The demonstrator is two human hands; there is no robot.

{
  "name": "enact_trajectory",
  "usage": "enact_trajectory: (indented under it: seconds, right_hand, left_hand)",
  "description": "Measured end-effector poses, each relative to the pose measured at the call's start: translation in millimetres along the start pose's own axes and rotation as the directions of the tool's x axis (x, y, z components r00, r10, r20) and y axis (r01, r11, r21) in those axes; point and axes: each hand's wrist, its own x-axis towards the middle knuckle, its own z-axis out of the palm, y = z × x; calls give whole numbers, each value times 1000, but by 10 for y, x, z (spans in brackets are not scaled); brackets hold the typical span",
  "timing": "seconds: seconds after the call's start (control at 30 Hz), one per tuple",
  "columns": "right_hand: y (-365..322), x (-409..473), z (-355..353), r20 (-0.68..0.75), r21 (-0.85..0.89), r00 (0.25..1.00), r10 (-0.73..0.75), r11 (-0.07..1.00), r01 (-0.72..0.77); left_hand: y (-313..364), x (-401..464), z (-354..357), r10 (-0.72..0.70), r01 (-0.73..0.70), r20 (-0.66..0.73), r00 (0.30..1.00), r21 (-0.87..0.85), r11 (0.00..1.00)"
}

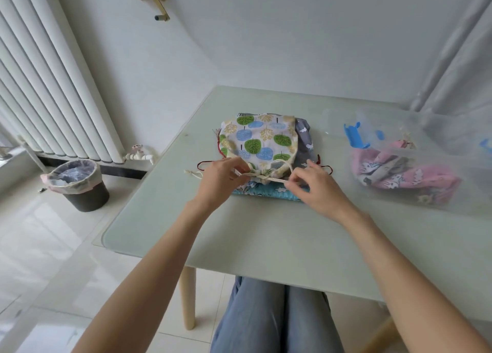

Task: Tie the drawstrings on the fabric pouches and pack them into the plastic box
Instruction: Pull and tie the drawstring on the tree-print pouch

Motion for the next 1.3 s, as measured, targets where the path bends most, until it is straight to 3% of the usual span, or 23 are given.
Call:
enact_trajectory:
  seconds: [0.17, 0.27, 0.33, 0.43, 0.57, 0.7, 0.8, 0.93, 1.0, 1.13, 1.3]
  right_hand:
    - [-24, -147, -260, 8, -164, 999, 54, 985, -52]
    - [36, -149, -193, 179, -235, 973, 142, 967, -98]
    - [46, -124, -84, 255, -193, 950, 178, 972, -130]
    - [-84, -31, 123, 201, -25, 967, 158, 987, -156]
    - [-227, 40, 389, 135, -75, 974, 181, 982, -172]
    - [-280, 14, 290, 69, 187, 982, 177, 964, -187]
    - [-300, -38, 75, 93, 453, 961, 260, 849, -273]
    - [-294, -11, -111, -1, 323, 961, 276, 910, -261]
    - [-353, 60, -176, 16, 501, 968, 251, 836, -225]
    - [-497, 269, -133, 60, 815, 983, 176, 560, -150]
    - [-551, 494, 68, 81, 817, 990, 117, 562, -133]
  left_hand:
    - [-37, -8, -98, -45, 44, -37, 998, -20, 999]
    - [-54, -35, -118, -41, 41, -10, 999, -1, 999]
    - [-61, -60, -119, -16, 16, 0, 1000, -2, 1000]
    - [-38, -78, -136, -7, 7, 14, 1000, -33, 999]
    - [-2, -107, -148, -20, 22, 29, 999, -86, 996]
    - [-20, -95, -156, -67, 66, -21, 998, -44, 997]
    - [-79, -83, -163, -88, 87, -42, 995, -33, 996]
    - [-125, -92, -145, -60, 61, 5, 998, -74, 995]
    - [-116, -114, -154, -41, 43, 20, 999, -120, 992]
    - [-11, -187, -211, 15, -6, 53, 998, -167, 986]
    - [143, -231, -371, 94, -78, 46, 994, -283, 956]
